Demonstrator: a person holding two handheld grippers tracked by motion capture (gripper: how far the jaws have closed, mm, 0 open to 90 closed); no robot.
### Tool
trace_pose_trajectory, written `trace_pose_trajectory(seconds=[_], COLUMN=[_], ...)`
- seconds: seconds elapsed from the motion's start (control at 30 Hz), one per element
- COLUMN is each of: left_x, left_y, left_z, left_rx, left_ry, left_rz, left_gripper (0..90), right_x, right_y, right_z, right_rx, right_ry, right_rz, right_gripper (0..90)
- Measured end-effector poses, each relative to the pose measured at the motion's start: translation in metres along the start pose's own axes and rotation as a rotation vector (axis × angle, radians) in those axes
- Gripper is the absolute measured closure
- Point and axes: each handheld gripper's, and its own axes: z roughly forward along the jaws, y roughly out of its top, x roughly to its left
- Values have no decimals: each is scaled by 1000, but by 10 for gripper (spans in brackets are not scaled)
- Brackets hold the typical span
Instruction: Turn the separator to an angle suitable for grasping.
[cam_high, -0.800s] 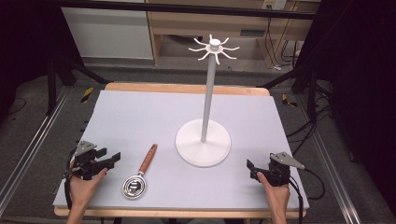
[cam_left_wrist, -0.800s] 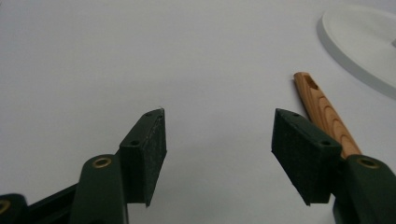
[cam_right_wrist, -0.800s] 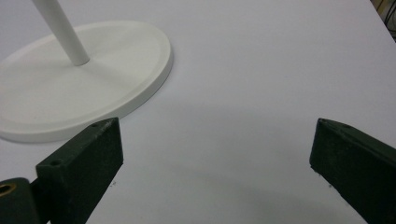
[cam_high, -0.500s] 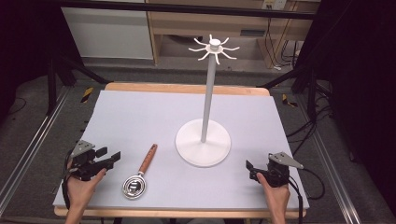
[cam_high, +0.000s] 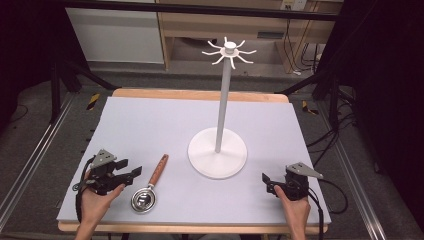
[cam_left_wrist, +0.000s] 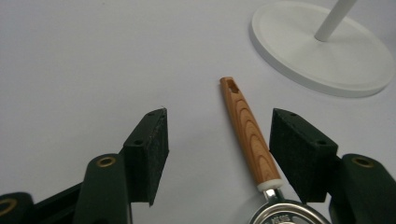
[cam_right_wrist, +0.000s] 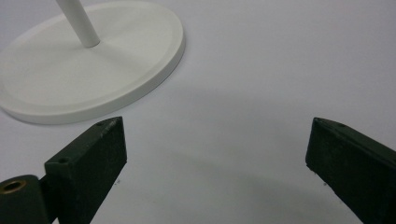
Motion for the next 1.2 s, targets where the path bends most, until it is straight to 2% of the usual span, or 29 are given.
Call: trace_pose_trajectory(seconds=[0.3,0.5,0.87,1.2], left_x=[-15,-19,-25,-31], left_y=[11,17,27,31], left_z=[0,0,16,34], left_rx=[12,17,89,176], left_ry=[-16,-18,-5,-1], left_rz=[52,66,94,128], left_gripper=[374,386,400,409], right_x=[1,2,3,4], right_y=[0,-1,-1,-1], right_z=[0,0,0,1], right_rx=[3,22,18,18], right_ry=[-3,5,9,16], right_rz=[-3,-5,-5,-8], right_gripper=[58,61,61,61])
